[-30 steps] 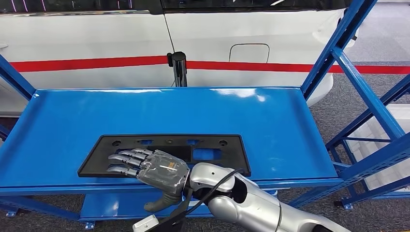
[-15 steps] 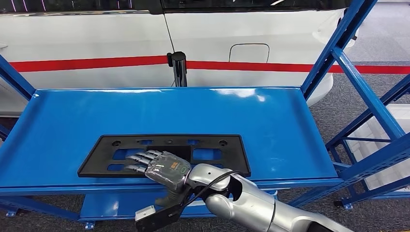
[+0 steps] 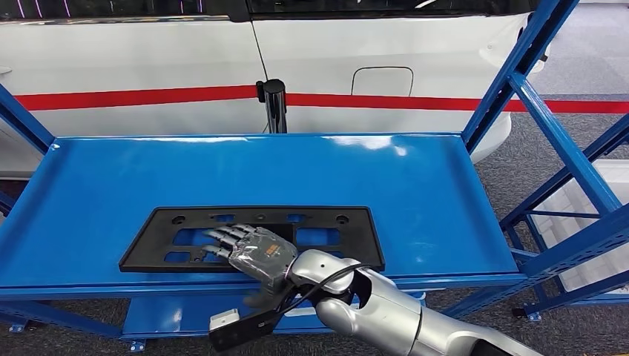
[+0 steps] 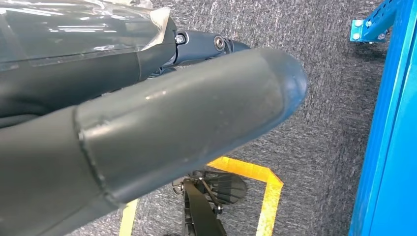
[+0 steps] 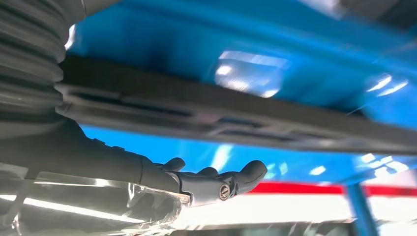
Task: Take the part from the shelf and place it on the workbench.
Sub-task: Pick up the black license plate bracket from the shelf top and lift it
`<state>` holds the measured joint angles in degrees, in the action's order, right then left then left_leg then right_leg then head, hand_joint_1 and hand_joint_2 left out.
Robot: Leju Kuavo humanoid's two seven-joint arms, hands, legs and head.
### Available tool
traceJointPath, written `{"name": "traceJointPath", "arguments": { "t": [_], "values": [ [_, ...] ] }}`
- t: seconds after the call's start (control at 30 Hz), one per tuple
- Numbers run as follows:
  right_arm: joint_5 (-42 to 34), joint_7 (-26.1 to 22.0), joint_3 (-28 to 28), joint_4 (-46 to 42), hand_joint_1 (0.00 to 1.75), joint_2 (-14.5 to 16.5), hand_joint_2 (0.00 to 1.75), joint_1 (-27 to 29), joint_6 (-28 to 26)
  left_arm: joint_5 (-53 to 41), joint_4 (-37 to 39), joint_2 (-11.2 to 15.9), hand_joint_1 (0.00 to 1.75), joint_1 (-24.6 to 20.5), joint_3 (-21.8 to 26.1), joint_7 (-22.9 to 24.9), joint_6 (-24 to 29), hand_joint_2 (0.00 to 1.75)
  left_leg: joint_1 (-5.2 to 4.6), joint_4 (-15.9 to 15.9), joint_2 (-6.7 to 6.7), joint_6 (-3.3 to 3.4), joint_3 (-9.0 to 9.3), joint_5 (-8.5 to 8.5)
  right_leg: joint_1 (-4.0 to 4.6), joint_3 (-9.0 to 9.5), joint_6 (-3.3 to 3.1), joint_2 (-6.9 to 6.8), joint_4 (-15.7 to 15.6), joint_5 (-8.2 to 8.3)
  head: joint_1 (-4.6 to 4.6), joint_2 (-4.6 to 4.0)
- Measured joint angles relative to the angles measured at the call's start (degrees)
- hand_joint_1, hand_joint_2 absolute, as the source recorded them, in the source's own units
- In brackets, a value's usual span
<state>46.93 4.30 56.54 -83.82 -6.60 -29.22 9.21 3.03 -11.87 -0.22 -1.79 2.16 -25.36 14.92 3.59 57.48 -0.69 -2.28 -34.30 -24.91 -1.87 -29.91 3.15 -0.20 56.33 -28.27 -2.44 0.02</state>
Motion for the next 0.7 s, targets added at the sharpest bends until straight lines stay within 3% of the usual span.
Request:
{"name": "traceJointPath", "arguments": {
  "t": [0.23, 0.7],
  "values": [
    [15.0, 6.7, -2.0, 1.0, 0.00, 0.2, 1.75, 1.9, -7.1, -1.5, 0.0, -0.1, 0.00, 0.0, 0.0, 0.4, 0.0, 0.00, 0.00, 0.0, 0.00, 0.00, 0.00, 0.00, 0.00, 0.01, 0.00, 0.00, 0.0, 0.00, 0.01, 0.00],
    [22.2, 8.5, -5.1, 5.5, 0.00, 2.0, 1.75, 4.1, -8.3, -2.9, 0.0, -0.1, 0.00, -0.6, 0.0, 1.3, -0.3, 0.00, 0.01, 0.0, -0.03, 0.00, 0.23, -0.01, 0.00, -0.05, -0.01, 0.01, 0.0, -0.02, 0.01, 0.00]
  ]
}}
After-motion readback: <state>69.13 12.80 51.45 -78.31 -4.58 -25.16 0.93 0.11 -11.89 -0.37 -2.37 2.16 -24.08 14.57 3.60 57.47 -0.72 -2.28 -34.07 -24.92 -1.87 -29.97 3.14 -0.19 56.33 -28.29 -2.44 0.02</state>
